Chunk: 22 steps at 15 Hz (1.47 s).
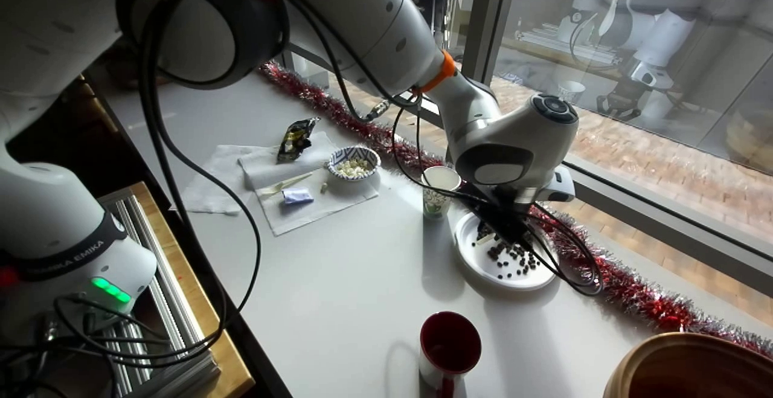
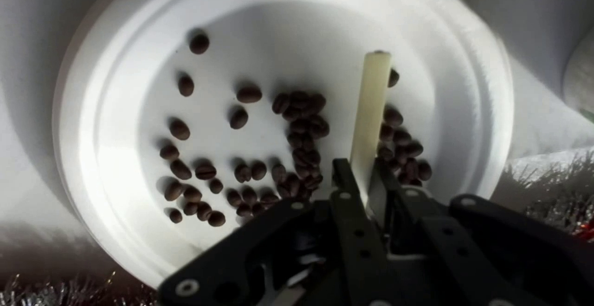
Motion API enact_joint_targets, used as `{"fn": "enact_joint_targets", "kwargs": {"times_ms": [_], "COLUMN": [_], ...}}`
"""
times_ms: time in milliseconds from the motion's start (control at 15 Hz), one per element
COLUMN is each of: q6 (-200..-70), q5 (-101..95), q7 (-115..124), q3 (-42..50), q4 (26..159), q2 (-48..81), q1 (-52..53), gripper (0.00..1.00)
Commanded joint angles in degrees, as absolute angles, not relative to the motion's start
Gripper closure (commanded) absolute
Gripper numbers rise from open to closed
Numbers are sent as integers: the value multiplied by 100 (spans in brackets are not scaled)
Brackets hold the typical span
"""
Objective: Use the spoon to move the contents on the plate to the cup
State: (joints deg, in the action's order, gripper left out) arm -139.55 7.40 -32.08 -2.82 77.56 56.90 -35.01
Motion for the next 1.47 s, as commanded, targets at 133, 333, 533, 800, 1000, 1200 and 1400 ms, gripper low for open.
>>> {"fn": "enact_joint_targets", "kwargs": {"times_ms": [133,333,533,800,1000,1200,1400], "q6": [-14469,-14710,-15104,-15682,-16186,-16636,-17097], "q5": [1000,1055,1105,1096,1086,1027,946], "q7": [-3173,-3076,-3096,-3103,-3184,-3196,-3242], "q3": [-430,-437,-470,-624,-915,-1257,-1653], "q4": [7798,7918,8119,8529,8863,9224,9683], "q2": [5830,5790,5732,5621,5529,5429,5276], "q1": [-3620,-3639,-3677,-3840,-4081,-4386,-4772], "gripper": [97,97,97,97,97,97,97]}}
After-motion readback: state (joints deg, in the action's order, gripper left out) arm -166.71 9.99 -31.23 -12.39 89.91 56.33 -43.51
